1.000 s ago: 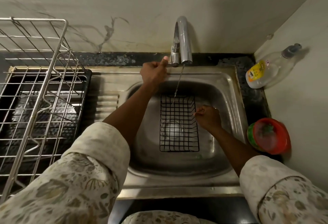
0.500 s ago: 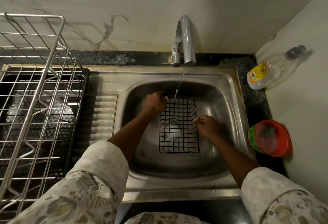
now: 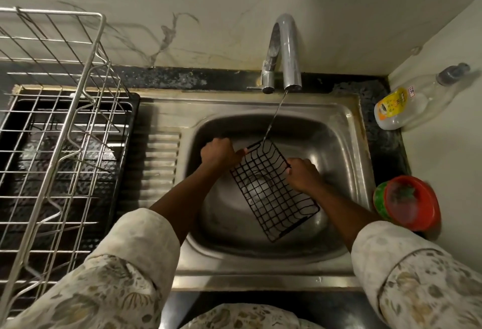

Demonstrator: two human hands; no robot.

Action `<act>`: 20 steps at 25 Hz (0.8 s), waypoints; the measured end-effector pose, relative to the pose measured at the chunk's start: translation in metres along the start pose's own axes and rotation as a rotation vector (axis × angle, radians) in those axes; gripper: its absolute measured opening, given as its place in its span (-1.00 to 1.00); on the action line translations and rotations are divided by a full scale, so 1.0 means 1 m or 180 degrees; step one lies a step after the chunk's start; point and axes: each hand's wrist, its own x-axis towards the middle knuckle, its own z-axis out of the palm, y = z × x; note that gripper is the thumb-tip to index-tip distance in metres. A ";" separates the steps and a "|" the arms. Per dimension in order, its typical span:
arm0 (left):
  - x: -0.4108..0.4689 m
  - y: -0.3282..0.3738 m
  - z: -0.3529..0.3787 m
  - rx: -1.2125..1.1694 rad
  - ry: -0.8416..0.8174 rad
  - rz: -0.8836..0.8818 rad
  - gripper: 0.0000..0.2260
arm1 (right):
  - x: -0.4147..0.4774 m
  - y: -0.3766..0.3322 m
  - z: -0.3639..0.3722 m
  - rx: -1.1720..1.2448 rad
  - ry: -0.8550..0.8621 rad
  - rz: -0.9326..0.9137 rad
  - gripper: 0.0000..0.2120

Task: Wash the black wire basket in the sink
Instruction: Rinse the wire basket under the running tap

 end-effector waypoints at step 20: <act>0.025 0.014 0.020 0.0091 -0.0361 0.0165 -0.84 | 0.087 -0.031 -0.014 -0.0531 -0.0538 -0.0461 -0.62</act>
